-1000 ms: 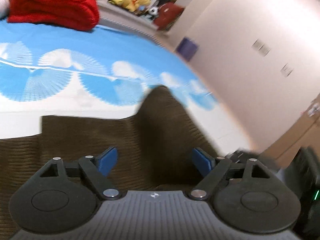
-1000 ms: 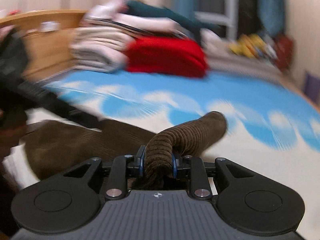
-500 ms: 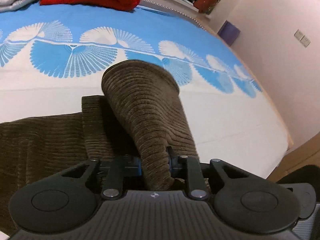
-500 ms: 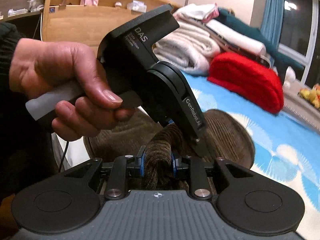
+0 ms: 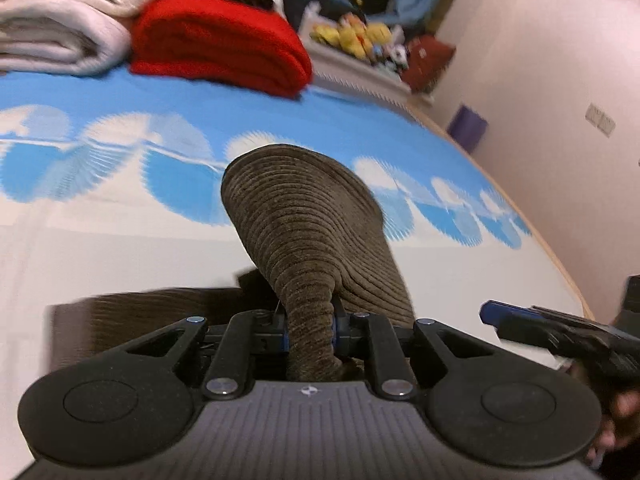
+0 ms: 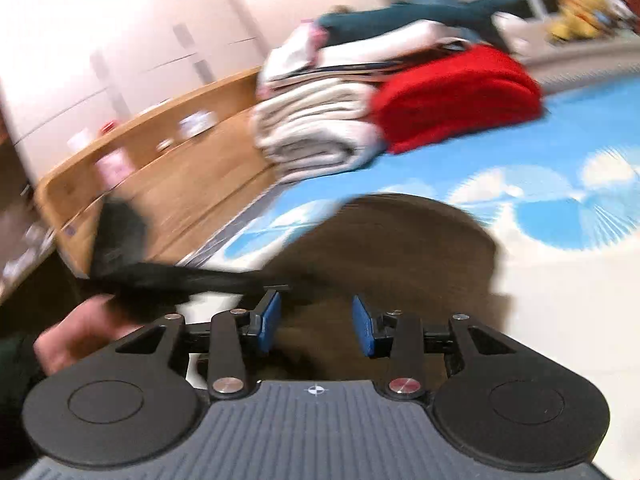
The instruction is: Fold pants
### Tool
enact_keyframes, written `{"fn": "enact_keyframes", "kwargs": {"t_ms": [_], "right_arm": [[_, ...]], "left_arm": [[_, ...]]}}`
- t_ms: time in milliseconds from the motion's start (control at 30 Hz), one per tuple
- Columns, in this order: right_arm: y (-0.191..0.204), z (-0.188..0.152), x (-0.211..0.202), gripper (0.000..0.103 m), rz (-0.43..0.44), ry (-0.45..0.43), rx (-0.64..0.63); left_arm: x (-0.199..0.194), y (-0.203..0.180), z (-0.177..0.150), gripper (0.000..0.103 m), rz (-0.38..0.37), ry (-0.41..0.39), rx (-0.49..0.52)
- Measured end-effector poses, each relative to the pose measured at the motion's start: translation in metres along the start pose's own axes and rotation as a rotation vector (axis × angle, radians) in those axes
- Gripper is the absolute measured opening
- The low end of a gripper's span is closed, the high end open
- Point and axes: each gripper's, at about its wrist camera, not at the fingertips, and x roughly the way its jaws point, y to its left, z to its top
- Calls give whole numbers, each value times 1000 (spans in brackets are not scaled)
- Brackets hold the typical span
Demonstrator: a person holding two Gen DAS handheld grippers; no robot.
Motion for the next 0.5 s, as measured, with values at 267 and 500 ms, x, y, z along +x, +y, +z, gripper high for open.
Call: {"fn": "enact_keyframes", "kwargs": {"t_ms": [267,500], "right_arm": [[-24,-12,60,48,-121,161,154],[-9,-26,109,74,-130,282,169]], "left_arm": [[-57,96,-15,19,147,-25,-230],[-49,160,-27,81,306,73,-473]]}}
